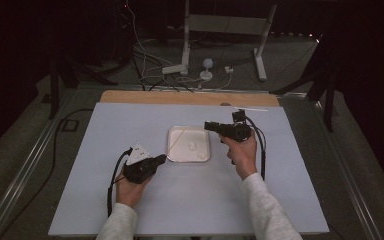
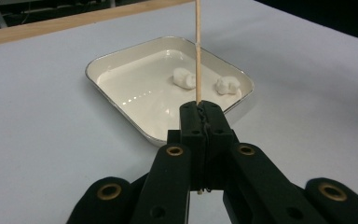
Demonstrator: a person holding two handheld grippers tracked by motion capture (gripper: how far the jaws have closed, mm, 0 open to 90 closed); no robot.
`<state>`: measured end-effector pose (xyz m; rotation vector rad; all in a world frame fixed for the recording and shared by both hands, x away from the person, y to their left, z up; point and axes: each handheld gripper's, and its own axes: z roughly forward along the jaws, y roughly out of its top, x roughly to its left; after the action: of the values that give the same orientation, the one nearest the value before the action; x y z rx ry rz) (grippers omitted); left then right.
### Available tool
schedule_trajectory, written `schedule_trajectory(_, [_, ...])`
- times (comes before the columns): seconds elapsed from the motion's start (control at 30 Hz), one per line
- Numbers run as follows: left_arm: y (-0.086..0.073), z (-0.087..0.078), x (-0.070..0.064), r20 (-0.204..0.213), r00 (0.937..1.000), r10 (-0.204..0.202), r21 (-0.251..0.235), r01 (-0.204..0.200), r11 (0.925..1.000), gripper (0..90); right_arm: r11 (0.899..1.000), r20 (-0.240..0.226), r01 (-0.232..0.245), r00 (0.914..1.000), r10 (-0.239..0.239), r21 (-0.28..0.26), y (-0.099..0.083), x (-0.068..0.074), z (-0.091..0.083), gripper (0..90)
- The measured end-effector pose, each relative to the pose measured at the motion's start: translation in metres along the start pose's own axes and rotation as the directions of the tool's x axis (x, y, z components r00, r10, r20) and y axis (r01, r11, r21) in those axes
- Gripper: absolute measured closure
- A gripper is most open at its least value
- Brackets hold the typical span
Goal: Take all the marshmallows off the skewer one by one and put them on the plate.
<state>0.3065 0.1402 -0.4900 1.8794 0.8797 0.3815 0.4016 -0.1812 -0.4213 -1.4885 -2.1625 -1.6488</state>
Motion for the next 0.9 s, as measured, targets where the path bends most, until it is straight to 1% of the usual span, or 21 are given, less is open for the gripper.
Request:
schedule_trajectory(0.23, [0.001, -0.001, 0.001, 0.007, 0.9998, -0.016, -0.015, 0.016, 0.9997, 90.0, 1.0, 0.011, 0.017, 0.9998, -0.017, 0.021, -0.004, 0.002, 0.013, 76.9])
schedule_trajectory(0.3, [0.001, -0.001, 0.001, 0.009, 0.9998, -0.02, -0.018, 0.021, 0.9996, 90.0, 0.999, 0.023, 0.026, 0.9994, -0.027, 0.027, -0.005, 0.002, 0.016, 76.6])
schedule_trajectory(0.33, [0.002, -0.001, 0.001, 0.01, 0.9997, -0.023, -0.021, 0.023, 0.9995, 90.0, 0.999, 0.022, 0.02, 0.9995, -0.021, 0.032, -0.005, 0.002, 0.018, 76.6])
schedule_trajectory(0.53, [0.002, -0.002, 0.001, 0.019, 0.9993, -0.033, -0.03, 0.033, 0.999, 90.0, 0.999, 0.036, 0.026, 0.999, -0.028, 0.043, -0.008, 0.001, 0.024, 76.3])
schedule_trajectory(0.7, [0.002, -0.002, 0.001, 0.017, 0.999, -0.041, -0.036, 0.042, 0.9985, 90.0, 0.997, 0.06, 0.049, 0.9968, -0.053, 0.064, -0.011, 0.001, 0.03, 75.9])
schedule_trajectory(0.9, [0.002, -0.002, 0.001, 0.02, 0.9986, -0.049, -0.038, 0.049, 0.998, 90.0, 0.996, 0.079, 0.048, 0.9954, -0.055, 0.081, -0.016, -0.001, 0.038, 75.6])
